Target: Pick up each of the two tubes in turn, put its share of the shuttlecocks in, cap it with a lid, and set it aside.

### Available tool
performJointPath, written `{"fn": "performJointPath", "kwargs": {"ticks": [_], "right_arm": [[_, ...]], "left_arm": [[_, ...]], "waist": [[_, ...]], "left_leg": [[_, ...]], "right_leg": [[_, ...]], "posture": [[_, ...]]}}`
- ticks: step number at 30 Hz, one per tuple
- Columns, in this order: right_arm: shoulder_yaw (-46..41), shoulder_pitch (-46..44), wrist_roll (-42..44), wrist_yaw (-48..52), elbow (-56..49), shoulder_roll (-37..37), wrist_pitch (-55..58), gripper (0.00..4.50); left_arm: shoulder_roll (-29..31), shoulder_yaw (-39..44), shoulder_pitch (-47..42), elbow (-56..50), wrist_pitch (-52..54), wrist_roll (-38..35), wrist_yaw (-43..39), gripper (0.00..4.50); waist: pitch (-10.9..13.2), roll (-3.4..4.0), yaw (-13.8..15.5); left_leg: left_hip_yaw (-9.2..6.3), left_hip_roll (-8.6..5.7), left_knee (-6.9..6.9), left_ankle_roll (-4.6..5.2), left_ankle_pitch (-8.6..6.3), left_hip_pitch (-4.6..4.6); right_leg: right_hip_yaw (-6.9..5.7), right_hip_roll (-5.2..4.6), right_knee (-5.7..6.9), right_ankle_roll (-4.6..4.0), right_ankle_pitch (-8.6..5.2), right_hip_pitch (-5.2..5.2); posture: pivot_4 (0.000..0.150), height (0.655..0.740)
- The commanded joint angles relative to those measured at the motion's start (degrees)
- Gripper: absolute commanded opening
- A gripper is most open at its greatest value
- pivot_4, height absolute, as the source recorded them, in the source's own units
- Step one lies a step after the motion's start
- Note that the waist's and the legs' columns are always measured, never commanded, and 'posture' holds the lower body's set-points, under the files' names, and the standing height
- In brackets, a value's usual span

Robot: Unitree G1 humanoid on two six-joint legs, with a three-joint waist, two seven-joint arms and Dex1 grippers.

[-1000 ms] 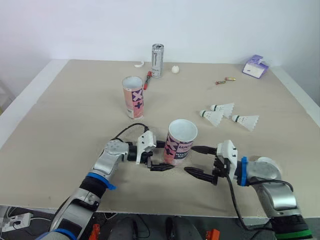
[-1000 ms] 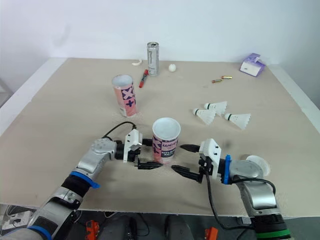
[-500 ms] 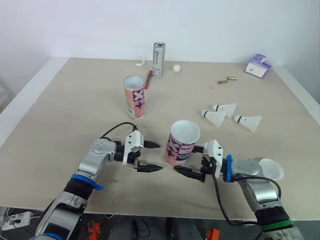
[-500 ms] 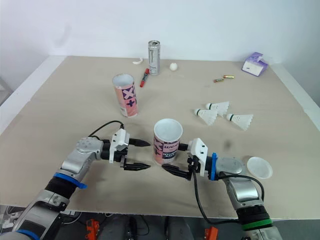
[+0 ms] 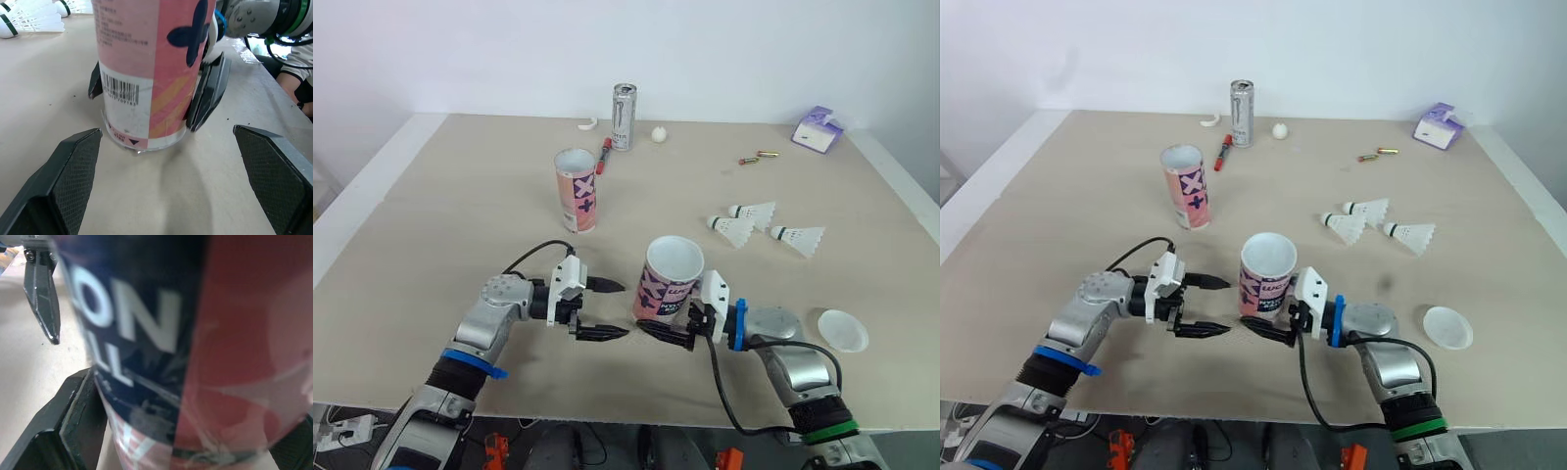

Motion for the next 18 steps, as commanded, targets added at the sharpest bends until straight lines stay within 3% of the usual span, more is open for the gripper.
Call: {"fn": "performJointPath", "kwargs": {"ticks": [1,7,12,18], "right_arm": [[0.0,-1.2,-0.08,-0.67,-0.03,0.77,-1.38,4.45],[0.52,-1.78,-0.2,-0.91,1.0,1.7,-1.86,4.45],[0.22,-1.76,-0.46,-0.99,1.26,1.6,-2.38,3.17],[-0.43,-0.51,0.13,-1.11,-0.62,0.71,-1.59,3.17]], "left_arm": [[-0.24,1.34,0.25,-2.65,-0.88,-1.32,0.41,4.5],[-0.32,1.53,1.31,-3.07,-2.58,-1.79,0.68,4.5],[-0.57,1.74,2.01,-2.78,-4.36,-1.5,0.96,4.5],[-0.92,1.57,2.03,-2.34,-5.67,-0.84,1.35,4.5]], "waist": [[0.0,0.0,0.0],[0.0,0.0,0.0],[0.0,0.0,0.0],[0.0,0.0,0.0]], "left_leg": [[0.0,0.0,0.0,0.0,0.0,0.0],[0.02,0.0,0.03,-0.01,0.0,0.01],[0.02,0.0,0.03,-0.01,0.01,0.03],[0.03,0.0,0.08,-0.02,0.02,0.04]], "right_leg": [[0.01,0.0,0.0,0.0,0.0,0.0],[0.02,0.0,0.04,-0.02,0.02,0.0],[0.03,0.0,0.07,-0.03,0.02,0.0],[0.04,0.0,0.13,-0.04,0.02,0.0]], "posture": [[0.15,0.74],[0.15,0.74],[0.15,0.74],[0.15,0.74]]}}
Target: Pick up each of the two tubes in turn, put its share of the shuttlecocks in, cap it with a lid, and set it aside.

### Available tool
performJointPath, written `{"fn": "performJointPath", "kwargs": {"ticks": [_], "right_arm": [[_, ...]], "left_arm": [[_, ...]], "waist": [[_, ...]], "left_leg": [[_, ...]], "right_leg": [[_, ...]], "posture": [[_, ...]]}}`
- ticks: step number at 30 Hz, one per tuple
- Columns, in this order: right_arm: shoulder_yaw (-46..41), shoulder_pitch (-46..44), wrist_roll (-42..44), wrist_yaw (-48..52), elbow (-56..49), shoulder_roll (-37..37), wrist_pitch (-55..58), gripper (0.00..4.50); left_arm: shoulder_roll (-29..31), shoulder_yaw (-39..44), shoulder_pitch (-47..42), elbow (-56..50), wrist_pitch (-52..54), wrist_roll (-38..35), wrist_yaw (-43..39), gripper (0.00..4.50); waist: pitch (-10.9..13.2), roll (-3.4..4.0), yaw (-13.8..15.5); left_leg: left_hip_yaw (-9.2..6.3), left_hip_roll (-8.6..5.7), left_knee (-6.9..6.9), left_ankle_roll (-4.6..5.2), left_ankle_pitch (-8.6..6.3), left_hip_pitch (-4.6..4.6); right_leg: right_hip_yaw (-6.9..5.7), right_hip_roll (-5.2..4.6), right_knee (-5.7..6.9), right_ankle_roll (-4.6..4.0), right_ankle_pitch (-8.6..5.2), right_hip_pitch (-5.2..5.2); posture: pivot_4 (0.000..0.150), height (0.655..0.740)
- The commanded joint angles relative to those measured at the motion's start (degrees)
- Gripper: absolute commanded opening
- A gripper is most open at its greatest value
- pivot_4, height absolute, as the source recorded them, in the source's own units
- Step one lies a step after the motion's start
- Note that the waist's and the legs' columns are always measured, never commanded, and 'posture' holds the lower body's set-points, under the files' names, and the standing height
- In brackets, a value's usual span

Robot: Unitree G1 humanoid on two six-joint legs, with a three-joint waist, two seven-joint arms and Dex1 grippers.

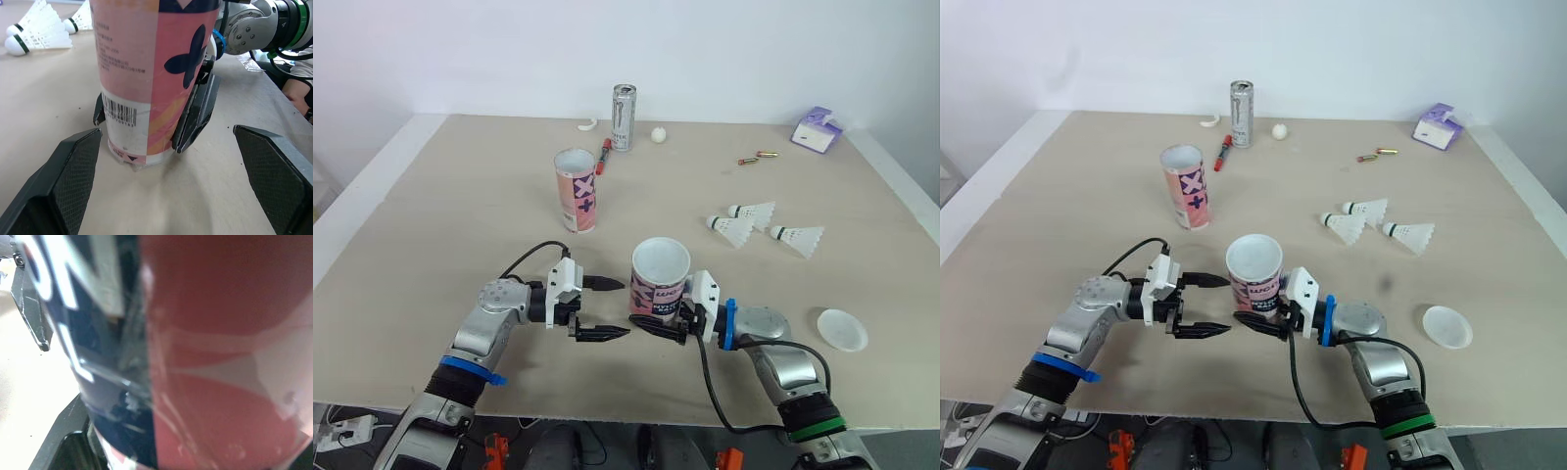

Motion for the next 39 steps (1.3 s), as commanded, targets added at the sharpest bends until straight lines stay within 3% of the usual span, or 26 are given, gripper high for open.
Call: {"fn": "performJointPath", "kwargs": {"ticks": [1,5,12,21,30,39], "right_arm": [[-1.35,0.91,1.17,-0.65,-3.13,-0.87,0.32,3.17],[-4.99,4.04,4.14,-4.74,-9.25,-1.13,3.61,3.17],[-23.0,11.43,11.13,-24.02,-18.82,1.01,11.21,3.17],[-42.02,11.21,7.2,-50.95,-12.58,1.71,14.01,3.17],[-48.58,7.28,5.82,-61.69,-2.5,-0.53,15.6,3.17],[-47.98,5.29,4.23,-62.25,4.32,-2.89,13.47,3.17]], "left_arm": [[-0.36,0.55,0.04,-1.34,-1.48,-0.21,0.5,4.5],[-1.2,0.36,-0.15,-2.47,-1.17,-0.55,1.0,4.5],[-1.19,-0.21,0.73,-5.12,0.64,-1.2,0.99,4.5],[-2.09,-0.85,-0.15,-4.94,0.96,-0.5,1.53,4.5],[-2.42,-0.96,-0.01,-5.36,1.01,-0.29,2.3,4.5],[-2.47,-1.11,-0.12,-5.68,1.18,-0.31,3.02,4.5]], "waist": [[0.0,0.0,0.0],[0.0,0.0,0.04],[0.0,0.0,0.06],[-0.02,0.07,0.02],[-0.04,0.15,-0.09],[-0.06,0.2,-0.19]], "left_leg": [[0.0,0.0,0.0,0.0,0.0,0.0],[-0.01,-0.01,0.0,0.0,0.0,-0.01],[0.01,-0.04,0.01,-0.02,0.01,-0.02],[0.09,-0.04,0.0,-0.04,0.02,0.04],[0.16,0.0,-0.05,-0.03,0.02,0.14],[0.2,-0.02,-0.05,-0.02,0.01,0.13]], "right_leg": [[0.0,0.0,0.0,0.0,0.0,0.0],[-0.01,-0.02,0.0,0.01,-0.01,0.01],[0.01,-0.07,0.0,0.04,0.01,0.01],[0.15,-0.03,0.03,0.16,-0.04,0.01],[0.77,0.28,0.04,0.25,-0.09,0.01],[1.0,0.39,0.04,0.29,-0.1,0.0]], "posture": [[0.15,0.74],[0.15,0.74],[0.15,0.74],[0.15,0.74],[0.15,0.74],[0.15,0.74]]}}
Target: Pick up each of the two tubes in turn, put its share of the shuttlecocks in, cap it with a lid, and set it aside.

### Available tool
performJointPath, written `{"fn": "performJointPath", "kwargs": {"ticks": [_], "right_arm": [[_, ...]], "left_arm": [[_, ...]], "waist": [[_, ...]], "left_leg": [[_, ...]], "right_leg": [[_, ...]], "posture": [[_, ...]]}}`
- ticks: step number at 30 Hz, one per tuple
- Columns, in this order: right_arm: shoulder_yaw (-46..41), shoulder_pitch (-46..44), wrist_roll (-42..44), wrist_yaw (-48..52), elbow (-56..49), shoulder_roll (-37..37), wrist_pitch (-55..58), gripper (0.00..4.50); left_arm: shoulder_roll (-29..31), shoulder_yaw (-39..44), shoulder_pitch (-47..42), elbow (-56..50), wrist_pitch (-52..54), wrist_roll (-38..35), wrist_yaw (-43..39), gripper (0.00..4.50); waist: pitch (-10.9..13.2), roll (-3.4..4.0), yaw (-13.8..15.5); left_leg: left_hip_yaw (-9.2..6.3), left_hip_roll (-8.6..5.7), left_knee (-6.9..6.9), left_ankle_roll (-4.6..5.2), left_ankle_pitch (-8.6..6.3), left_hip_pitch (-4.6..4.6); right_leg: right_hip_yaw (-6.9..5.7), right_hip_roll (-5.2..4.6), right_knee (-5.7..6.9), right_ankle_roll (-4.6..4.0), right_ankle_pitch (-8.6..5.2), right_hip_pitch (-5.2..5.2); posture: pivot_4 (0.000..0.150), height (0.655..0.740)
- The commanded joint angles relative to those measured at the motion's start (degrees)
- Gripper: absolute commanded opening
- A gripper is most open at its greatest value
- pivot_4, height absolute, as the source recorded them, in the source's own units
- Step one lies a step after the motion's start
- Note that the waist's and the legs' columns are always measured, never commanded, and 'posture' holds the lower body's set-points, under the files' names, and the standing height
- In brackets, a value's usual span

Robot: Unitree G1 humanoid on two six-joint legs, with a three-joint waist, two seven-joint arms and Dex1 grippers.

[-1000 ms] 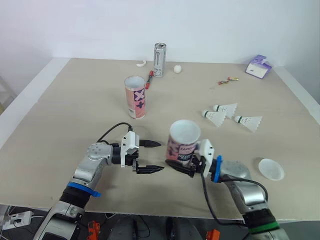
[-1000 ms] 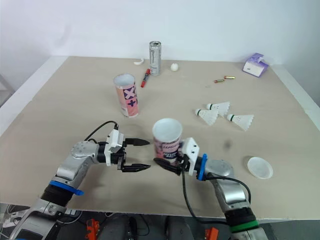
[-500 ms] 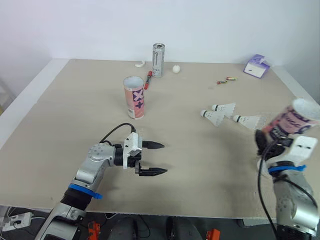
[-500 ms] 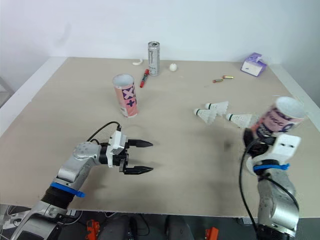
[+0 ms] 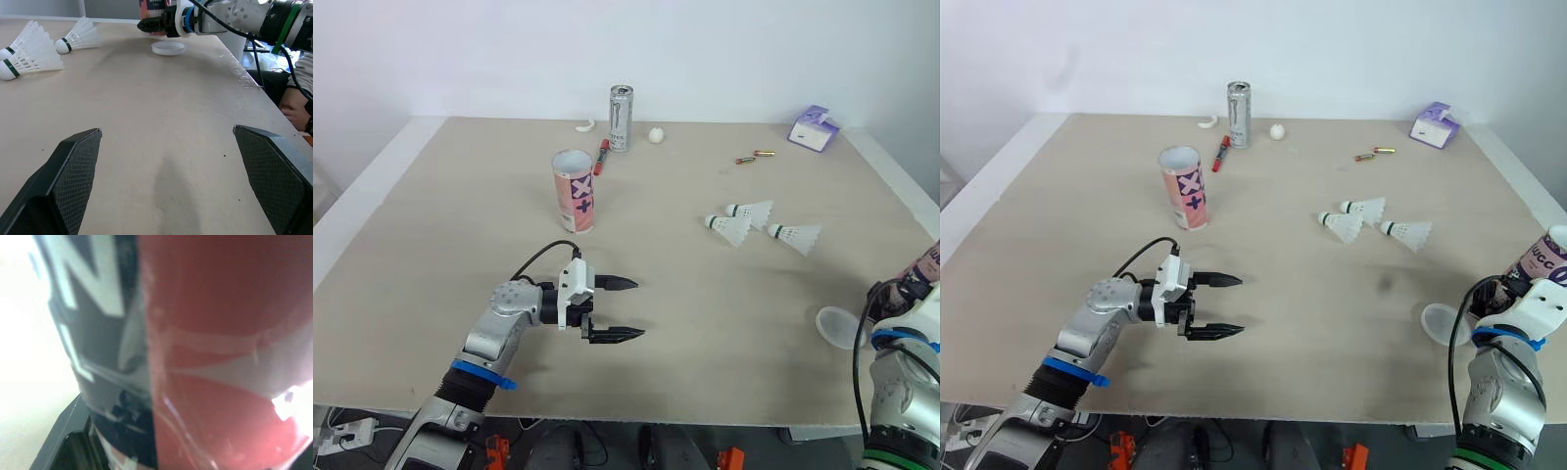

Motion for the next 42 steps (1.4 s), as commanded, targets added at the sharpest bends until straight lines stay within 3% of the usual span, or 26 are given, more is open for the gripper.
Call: {"fn": "performJointPath", "kwargs": {"ticks": [1,11,13,15,22,42], "right_arm": [[-0.41,-0.93,-0.8,0.26,0.3,-2.27,-2.41,3.17],[0.09,-1.81,-0.8,1.5,3.05,-2.9,-3.81,3.17],[0.06,-1.4,-0.74,1.77,2.56,-2.64,-3.65,3.95],[0.14,-0.93,-0.94,1.8,2.02,-2.54,-3.58,4.31],[-0.14,2.12,-0.33,1.36,-3.19,-1.77,-1.59,4.31],[-0.07,17.39,4.14,1.54,-30.46,0.6,12.8,4.31]], "left_arm": [[0.09,0.13,-0.88,-2.15,-0.17,-0.35,0.26,4.5],[-0.25,-0.1,-1.45,-1.55,-0.07,-0.32,0.07,4.5],[-0.31,-0.2,-1.57,-1.42,-0.01,-0.29,0.02,4.5],[-0.35,-0.25,-1.68,-1.28,0.02,-0.27,0.01,4.5],[-0.33,-0.44,-1.96,-0.84,0.11,-0.26,-0.37,4.5],[-0.63,-1.02,-2.68,0.47,-0.33,0.12,-1.3,4.5]], "waist": [[-0.01,0.02,0.0],[-0.01,0.04,-0.04],[-0.02,0.05,-0.04],[-0.02,0.05,-0.04],[-0.02,0.05,-0.03],[-0.04,0.08,0.05]], "left_leg": [[0.0,0.0,0.0,0.0,0.0,0.0],[0.0,0.0,0.0,0.0,0.0,0.0],[0.01,0.0,0.0,0.0,0.0,0.0],[0.01,0.0,0.0,0.0,0.0,0.0],[0.0,0.0,0.0,0.01,0.0,-0.01],[-0.02,0.03,0.0,0.01,0.0,0.0]], "right_leg": [[0.01,0.0,0.0,0.02,-0.01,0.0],[0.14,0.1,0.0,0.04,-0.01,0.0],[0.17,0.1,0.0,0.04,-0.01,0.0],[0.19,0.11,0.0,0.05,-0.01,0.0],[0.19,0.11,0.0,0.05,-0.02,0.0],[0.18,0.13,0.0,0.09,-0.06,-0.01]], "posture": [[0.15,0.74],[0.15,0.74],[0.15,0.74],[0.15,0.74],[0.15,0.74],[0.15,0.74]]}}
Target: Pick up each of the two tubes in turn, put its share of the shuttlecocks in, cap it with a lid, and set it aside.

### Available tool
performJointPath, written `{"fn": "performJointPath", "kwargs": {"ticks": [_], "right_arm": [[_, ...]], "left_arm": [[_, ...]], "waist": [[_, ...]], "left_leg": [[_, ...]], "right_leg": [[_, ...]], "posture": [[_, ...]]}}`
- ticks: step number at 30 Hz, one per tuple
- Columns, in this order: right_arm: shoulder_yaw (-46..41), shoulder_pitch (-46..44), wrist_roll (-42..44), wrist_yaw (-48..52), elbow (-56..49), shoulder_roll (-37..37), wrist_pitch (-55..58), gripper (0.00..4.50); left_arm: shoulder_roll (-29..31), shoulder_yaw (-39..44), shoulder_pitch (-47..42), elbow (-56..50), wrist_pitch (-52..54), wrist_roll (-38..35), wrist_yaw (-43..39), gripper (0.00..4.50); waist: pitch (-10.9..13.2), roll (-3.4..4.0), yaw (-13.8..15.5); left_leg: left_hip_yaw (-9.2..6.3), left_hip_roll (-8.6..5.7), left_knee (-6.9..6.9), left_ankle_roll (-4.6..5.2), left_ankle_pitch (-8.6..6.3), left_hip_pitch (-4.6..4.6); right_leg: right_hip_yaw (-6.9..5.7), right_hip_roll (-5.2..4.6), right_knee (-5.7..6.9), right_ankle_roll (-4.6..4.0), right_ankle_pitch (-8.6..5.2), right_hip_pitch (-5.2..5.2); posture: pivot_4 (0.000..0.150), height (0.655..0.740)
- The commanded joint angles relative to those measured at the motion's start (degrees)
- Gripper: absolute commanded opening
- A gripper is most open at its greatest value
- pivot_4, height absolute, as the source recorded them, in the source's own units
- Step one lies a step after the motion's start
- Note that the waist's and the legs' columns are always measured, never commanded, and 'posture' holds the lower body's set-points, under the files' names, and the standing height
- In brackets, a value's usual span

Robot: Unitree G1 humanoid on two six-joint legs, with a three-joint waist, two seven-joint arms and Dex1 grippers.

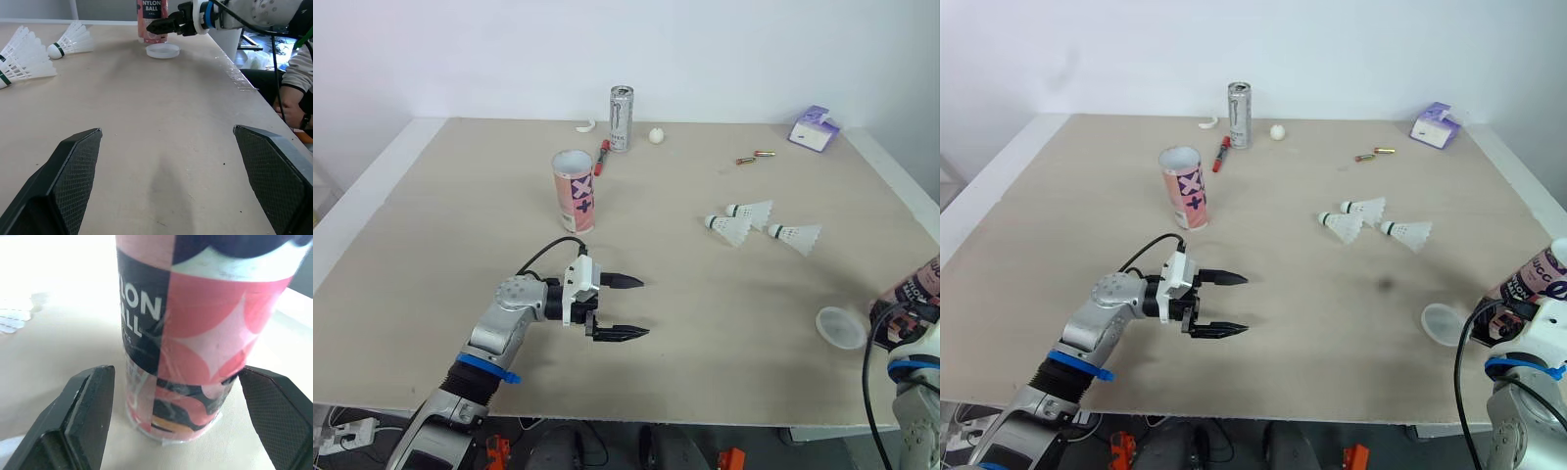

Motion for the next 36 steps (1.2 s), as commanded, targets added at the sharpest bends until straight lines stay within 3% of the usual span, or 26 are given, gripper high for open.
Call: {"fn": "performJointPath", "kwargs": {"ticks": [1,11,23,31,36], "right_arm": [[0.1,1.55,1.14,0.36,-7.67,0.02,2.89,4.31],[7.64,5.7,3.45,0.67,-22.94,2.77,11.75,4.31],[18.58,-1.92,-0.45,3.97,-21.28,2.6,9.18,4.31],[26.16,-10.75,1.33,22.36,-12.54,-2.67,-0.58,4.31],[32.51,-15.16,2.71,42.22,-4.85,-7.13,-10.3,4.31]], "left_arm": [[-0.08,-0.06,-0.45,-0.69,-0.68,-0.02,-0.06,4.5],[0.18,0.54,0.5,-0.93,-0.62,0.03,1.03,4.5],[0.49,0.51,0.85,-0.92,-0.99,0.47,1.61,4.5],[0.02,3.66,0.76,0.83,-1.79,1.03,7.38,4.5],[-1.16,7.74,0.25,2.95,-0.82,2.29,17.43,4.5]], "waist": [[0.0,0.0,0.01],[0.0,0.0,0.04],[0.01,-0.02,0.03],[0.04,-0.07,0.02],[0.09,-0.16,0.04]], "left_leg": [[0.0,0.0,0.0,0.0,0.0,0.0],[-0.05,0.05,0.0,0.0,0.0,-0.01],[-0.06,0.02,0.01,0.0,0.0,-0.04],[-0.05,0.0,0.0,0.02,-0.01,-0.06],[-0.09,-0.01,0.02,0.04,-0.02,-0.05]], "right_leg": [[0.0,0.0,0.0,0.0,0.0,0.0],[-0.07,0.02,0.0,-0.01,-0.01,-0.01],[-0.18,0.01,-0.01,-0.05,-0.05,-0.02],[-0.2,0.04,-0.02,0.02,-0.05,-0.04],[-0.21,0.07,-0.02,0.04,-0.03,0.0]], "posture": [[0.15,0.74],[0.15,0.74],[0.15,0.74],[0.15,0.74],[0.15,0.74]]}}
